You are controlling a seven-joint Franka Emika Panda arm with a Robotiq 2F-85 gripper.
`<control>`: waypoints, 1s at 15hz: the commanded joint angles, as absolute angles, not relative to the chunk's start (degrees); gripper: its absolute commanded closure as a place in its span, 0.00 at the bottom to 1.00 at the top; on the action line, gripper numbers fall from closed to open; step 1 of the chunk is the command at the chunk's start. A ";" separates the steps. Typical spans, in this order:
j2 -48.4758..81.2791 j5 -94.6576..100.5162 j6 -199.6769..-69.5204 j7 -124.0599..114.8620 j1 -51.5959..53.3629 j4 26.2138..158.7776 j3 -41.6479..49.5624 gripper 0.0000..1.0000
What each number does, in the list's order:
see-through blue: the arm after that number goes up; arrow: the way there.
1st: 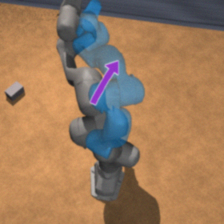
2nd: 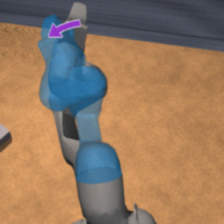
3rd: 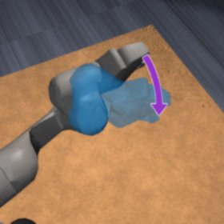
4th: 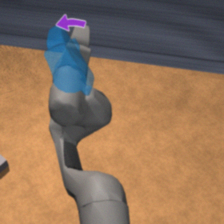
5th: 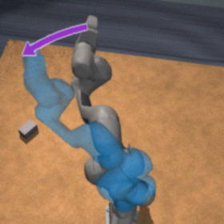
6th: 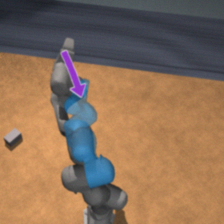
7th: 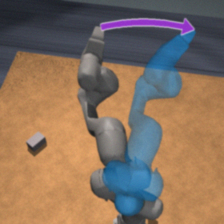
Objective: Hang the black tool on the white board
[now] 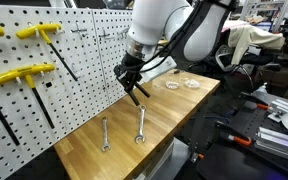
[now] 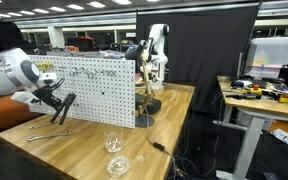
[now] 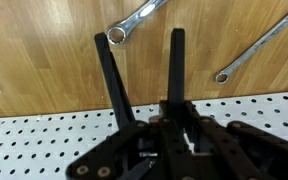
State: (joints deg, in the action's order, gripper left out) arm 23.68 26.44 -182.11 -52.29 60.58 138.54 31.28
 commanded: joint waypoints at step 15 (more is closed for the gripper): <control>22.50 28.71 -188.12 -52.91 87.39 145.08 55.36 0.96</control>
State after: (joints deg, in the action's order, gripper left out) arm 23.42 27.64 -185.62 -52.31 79.39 141.09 47.98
